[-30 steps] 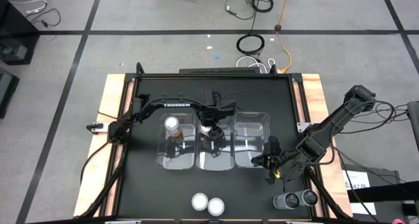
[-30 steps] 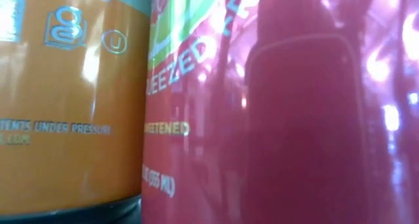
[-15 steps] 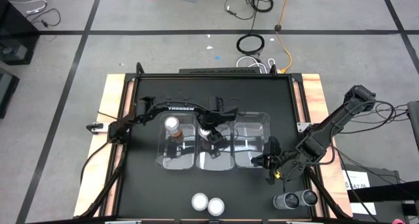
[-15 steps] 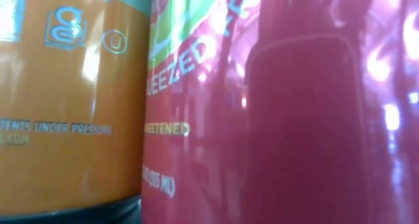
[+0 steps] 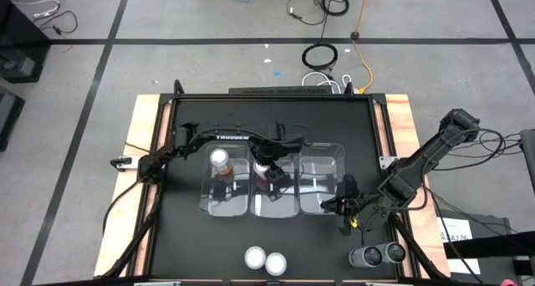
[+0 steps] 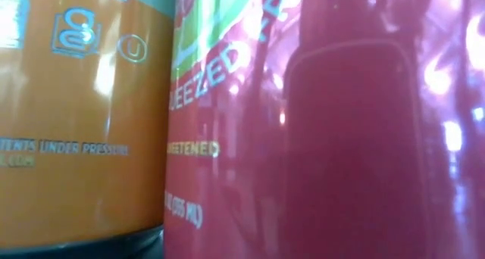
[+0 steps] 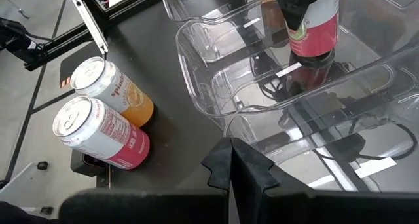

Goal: Sort soda cans
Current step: Put the left pink soda can into the center transparent bin

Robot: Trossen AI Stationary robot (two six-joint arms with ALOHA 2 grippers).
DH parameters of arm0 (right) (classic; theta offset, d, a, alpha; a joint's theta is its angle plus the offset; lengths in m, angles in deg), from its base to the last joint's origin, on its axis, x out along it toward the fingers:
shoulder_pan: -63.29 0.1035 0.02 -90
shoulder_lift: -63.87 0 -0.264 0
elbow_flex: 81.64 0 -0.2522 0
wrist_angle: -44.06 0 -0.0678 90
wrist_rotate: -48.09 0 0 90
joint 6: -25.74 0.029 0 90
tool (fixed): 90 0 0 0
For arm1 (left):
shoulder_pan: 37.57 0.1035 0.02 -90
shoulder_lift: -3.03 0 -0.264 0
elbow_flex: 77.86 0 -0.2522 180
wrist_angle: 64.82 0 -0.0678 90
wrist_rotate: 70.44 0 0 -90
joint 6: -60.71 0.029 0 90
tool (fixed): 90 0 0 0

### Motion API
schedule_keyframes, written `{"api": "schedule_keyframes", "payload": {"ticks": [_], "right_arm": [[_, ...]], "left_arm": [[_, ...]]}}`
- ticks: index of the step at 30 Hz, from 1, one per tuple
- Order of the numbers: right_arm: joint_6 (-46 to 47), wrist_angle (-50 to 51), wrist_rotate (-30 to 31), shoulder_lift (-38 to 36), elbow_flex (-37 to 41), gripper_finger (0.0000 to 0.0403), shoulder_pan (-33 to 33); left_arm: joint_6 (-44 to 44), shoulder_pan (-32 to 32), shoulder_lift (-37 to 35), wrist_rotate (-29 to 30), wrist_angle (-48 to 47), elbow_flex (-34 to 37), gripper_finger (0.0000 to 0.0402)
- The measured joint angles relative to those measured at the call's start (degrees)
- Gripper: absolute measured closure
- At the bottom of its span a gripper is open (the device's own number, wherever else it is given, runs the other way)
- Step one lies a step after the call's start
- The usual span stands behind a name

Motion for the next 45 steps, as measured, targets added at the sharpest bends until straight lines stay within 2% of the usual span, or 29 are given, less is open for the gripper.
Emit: {"api": "schedule_keyframes", "payload": {"ticks": [15,18,27,33,38,45], "right_arm": [[-0.1,0.1,0.0,0.0,0.0,0.0403,0.0],[-0.2,0.1,0.0,0.0,0.0,0.0403,0.0],[-0.4,0.2,0.0,0.0,0.0,0.0403,0.0],[-0.5,0.2,0.0,0.0,0.0,0.0403,0.0],[-0.7,0.2,0.0,0.0,0.0,0.0403,0.0],[-0.7,0.2,0.0,0.0,0.0,0.0403,0.0]], "left_arm": [[-0.2,0.0,0.1,0.1,0.8,0.0,0.0077],[-2.8,0.1,0.1,0.4,0.9,0.0,0.0075],[-4.6,0.9,0.3,1.0,1.1,0.1,0.0028],[-4.1,0.9,0.3,0.9,0.9,0.0,0.0023],[-4.1,0.9,0.3,0.9,0.1,-2.0,0.0022],[-4.2,0.9,0.2,0.9,-5.9,-7.8,0.0022]]}}
